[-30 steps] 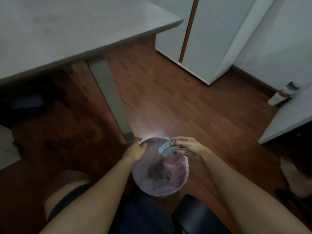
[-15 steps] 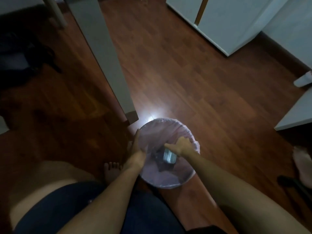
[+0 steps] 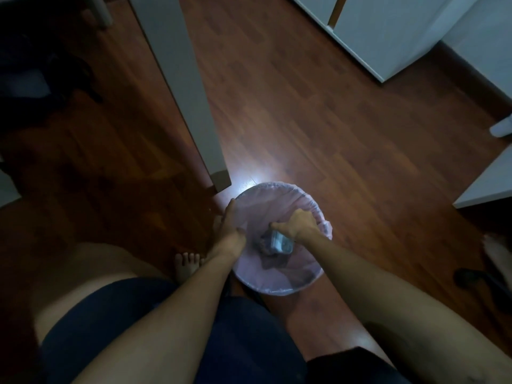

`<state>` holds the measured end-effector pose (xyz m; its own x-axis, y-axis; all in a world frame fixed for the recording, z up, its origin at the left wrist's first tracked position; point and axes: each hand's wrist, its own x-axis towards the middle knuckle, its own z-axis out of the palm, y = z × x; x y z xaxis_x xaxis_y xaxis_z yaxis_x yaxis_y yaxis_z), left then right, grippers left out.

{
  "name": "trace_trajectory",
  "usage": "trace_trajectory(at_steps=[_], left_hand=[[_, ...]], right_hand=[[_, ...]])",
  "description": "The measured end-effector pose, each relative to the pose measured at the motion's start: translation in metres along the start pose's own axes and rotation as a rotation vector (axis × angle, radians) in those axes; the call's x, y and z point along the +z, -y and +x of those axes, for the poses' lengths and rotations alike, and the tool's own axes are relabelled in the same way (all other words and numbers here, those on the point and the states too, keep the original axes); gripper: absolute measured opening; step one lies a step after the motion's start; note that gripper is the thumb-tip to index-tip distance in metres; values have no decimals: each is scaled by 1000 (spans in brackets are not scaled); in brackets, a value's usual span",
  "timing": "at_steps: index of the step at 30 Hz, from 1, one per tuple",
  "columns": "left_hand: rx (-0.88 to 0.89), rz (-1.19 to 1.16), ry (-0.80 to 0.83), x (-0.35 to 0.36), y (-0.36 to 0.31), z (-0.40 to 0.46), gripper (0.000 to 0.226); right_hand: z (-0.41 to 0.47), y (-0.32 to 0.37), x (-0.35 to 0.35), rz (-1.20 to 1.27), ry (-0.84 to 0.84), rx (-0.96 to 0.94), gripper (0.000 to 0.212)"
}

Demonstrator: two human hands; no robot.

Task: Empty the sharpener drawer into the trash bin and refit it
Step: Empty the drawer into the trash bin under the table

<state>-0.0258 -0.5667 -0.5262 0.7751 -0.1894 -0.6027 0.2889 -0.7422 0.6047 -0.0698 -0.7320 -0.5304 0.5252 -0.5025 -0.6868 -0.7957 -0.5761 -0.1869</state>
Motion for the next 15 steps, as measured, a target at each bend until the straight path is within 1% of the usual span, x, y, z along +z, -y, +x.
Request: trace_trajectory(at_steps=[3,5,6,7,9,13,15], left_hand=[[34,73,12,-8,-8,5,59],[50,162,34,-20,-19,2,50],[56,199,41,-28,-27,-3,46],[68,228,40,-35,-34,-7,43],[109,258,31,-50,-49,-18,37],[169,272,4,-82,-81,-46,41],[193,265,-8,-99,-99,-63,38]], right_hand=[[-17,12,-19,-13,37,-19,68],[-30,21,-32,-14,70,-58,59],[-38,26,-39,-11,78,-86,57],[-43,31,-46,-13,80,-100,59],[-55,40,-60,4,61,-107,68],[-96,57,-98,60,8,-166,64],[-116,64,-117,108,-36,-176,68]])
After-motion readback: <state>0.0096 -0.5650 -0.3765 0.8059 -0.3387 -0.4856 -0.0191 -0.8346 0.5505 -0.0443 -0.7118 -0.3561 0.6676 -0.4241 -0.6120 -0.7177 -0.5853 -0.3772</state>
